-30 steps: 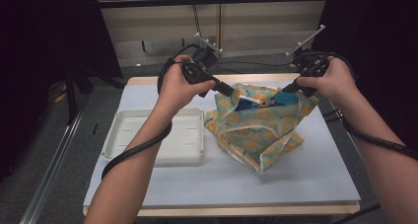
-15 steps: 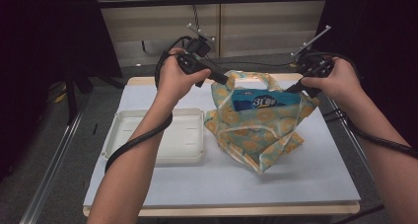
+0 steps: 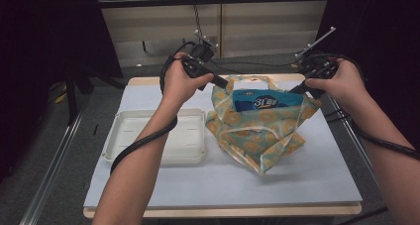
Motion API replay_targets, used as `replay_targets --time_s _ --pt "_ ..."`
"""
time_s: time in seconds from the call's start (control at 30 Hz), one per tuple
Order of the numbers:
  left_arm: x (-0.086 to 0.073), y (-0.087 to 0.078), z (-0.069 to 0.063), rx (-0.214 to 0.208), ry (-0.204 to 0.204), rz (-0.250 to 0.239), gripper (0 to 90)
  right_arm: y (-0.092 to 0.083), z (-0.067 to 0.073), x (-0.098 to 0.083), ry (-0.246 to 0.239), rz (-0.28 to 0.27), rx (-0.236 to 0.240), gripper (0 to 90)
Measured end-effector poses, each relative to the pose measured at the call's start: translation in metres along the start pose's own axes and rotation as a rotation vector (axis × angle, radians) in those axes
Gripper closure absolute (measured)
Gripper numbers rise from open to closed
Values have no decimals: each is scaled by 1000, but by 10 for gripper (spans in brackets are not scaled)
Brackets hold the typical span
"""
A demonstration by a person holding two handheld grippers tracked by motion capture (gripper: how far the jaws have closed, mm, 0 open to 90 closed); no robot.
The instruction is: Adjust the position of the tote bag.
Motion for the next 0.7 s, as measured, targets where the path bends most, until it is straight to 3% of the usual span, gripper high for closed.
replay_targets --time_s 0.2,0.27,0.33,0.37,0.43,0.7 --pt "-3 7 5 4 -27 2 898 0 0 0 1 1 -3 864" --pt "-5 8 7 3 -19 19 896 1 0 -1 5 5 -5 864" --pt "-5 11 8 4 -45 5 893 1 -1 -1 1 5 -4 864" --pt "-7 11 10 5 -26 19 892 1 -1 -1 4 4 -5 864" --pt "-9 15 9 -7 -49 20 889 2 -2 -1 -1 3 -7 864" --pt "-20 21 14 -11 -54 40 843 2 -6 -5 14 4 -14 865"
Point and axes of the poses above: each handheld gripper's, and its own axes: y roughly forward along the jaws, x roughly out of its top, z roughly to its left, the point moved 10 cm from there along y, roughly forward along the jaws, and after that the axes turned 1 degree about y, right-handed, at the moved point
